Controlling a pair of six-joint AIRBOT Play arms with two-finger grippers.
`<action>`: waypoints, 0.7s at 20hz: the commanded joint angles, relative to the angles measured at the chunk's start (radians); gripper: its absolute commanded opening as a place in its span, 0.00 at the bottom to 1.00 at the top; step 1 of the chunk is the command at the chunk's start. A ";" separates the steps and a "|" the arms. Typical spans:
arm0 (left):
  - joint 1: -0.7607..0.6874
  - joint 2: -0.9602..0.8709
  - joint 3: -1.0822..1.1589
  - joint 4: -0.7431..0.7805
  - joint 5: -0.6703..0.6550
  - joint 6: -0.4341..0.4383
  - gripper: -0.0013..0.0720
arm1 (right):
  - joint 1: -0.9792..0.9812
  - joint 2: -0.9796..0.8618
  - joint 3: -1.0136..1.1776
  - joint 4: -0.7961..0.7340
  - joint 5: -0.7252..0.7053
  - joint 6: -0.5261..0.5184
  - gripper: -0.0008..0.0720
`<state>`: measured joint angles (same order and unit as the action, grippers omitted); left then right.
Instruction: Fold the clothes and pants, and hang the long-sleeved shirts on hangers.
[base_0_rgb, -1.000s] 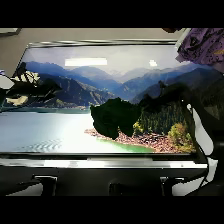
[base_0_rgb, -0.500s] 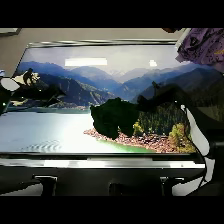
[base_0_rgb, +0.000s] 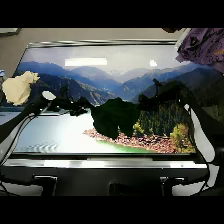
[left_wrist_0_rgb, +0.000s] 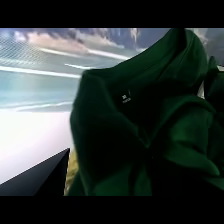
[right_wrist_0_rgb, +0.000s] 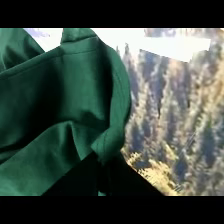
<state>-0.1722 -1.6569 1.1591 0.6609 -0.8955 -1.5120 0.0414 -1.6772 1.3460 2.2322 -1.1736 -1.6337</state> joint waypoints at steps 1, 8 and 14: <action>-0.066 -0.067 -0.003 -0.083 0.079 0.032 0.73 | 0.001 0.003 0.001 -0.004 -0.027 0.003 0.06; 0.028 0.006 0.063 -0.029 0.053 0.035 0.04 | 0.000 0.102 0.070 -0.170 -0.006 0.029 0.05; 0.216 0.247 0.464 0.302 -0.150 -0.044 0.04 | 0.000 0.283 0.504 -0.367 -0.008 0.050 0.05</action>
<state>-0.0311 -1.5082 1.4525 0.8005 -0.9440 -1.5227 0.0414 -1.4776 1.6669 1.9709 -1.1854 -1.6028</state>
